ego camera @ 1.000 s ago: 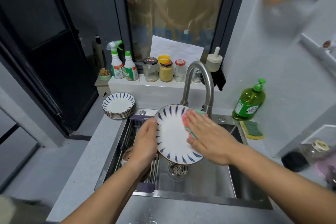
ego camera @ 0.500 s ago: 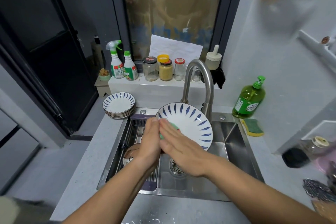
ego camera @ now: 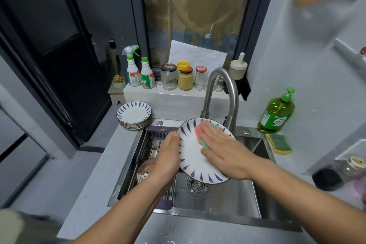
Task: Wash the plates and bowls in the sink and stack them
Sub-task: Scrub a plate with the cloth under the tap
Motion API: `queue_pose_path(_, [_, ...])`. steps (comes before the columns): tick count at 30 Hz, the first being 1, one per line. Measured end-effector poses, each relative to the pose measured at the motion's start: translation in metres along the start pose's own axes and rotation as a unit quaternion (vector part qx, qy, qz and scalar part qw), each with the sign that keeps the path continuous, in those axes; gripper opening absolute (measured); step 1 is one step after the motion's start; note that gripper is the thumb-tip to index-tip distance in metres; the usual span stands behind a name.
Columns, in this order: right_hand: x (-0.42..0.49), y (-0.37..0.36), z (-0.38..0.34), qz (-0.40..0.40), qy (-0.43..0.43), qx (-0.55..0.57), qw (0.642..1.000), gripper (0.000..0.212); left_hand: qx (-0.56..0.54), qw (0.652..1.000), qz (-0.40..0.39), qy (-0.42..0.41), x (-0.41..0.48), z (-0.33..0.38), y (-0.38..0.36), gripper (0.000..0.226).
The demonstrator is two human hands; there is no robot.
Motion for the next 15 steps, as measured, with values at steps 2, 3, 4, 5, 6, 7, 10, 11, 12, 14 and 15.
queue_pose_path(2, [0.008,-0.004,-0.025,-0.011,0.024,0.057,0.998,0.086,0.016,1.000,-0.008,0.004,0.003,0.003,-0.006,0.035])
queue_pose_path(3, [0.008,-0.008,-0.036,-0.024,0.044,0.066,0.997,0.083,0.009,1.000,-0.003,0.016,0.006,0.003,-0.005,0.035])
queue_pose_path(4, [0.004,-0.011,-0.046,-0.039,0.069,0.066,0.995,0.081,-0.013,0.999,0.006,0.034,0.008,0.001,-0.002,0.034])
queue_pose_path(5, [-0.003,-0.015,-0.053,-0.053,0.096,0.061,0.992,0.081,-0.039,0.998,0.018,0.049,0.010,-0.001,0.003,0.032])
queue_pose_path(6, [-0.010,-0.016,-0.056,-0.060,0.117,0.055,0.990,0.081,-0.058,0.996,0.032,0.062,0.012,-0.002,0.009,0.030])
queue_pose_path(7, [-0.018,-0.015,-0.054,-0.058,0.128,0.052,0.989,0.081,-0.066,0.994,0.043,0.073,0.012,-0.002,0.013,0.029])
queue_pose_path(10, [-0.027,-0.001,-0.024,0.018,0.107,0.029,0.994,0.073,-0.082,0.992,0.033,0.092,0.014,-0.003,0.014,0.030])
queue_pose_path(11, [-0.027,0.007,-0.012,0.061,0.084,0.025,0.994,0.071,-0.083,0.991,0.018,0.102,0.012,-0.002,0.010,0.032])
queue_pose_path(12, [-0.026,0.012,-0.001,0.099,0.059,0.033,0.993,0.069,-0.083,0.990,0.001,0.118,0.010,0.000,0.006,0.033])
queue_pose_path(14, [-0.023,0.014,0.012,0.134,0.022,0.074,0.988,0.068,-0.099,0.982,-0.037,0.154,0.006,0.002,-0.003,0.033])
queue_pose_path(15, [-0.022,0.011,0.013,0.140,0.016,0.093,0.986,0.067,-0.111,0.978,-0.050,0.169,0.004,0.002,-0.007,0.034])
Point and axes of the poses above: each hand's wrist, its own x-axis towards the middle knuckle, its own y-axis out of the back of the hand, z = x × y, the point moved 7 cm from there along x, towards the middle knuckle, and after that the axes turned 3 degrees about x, right-handed, at the moved point
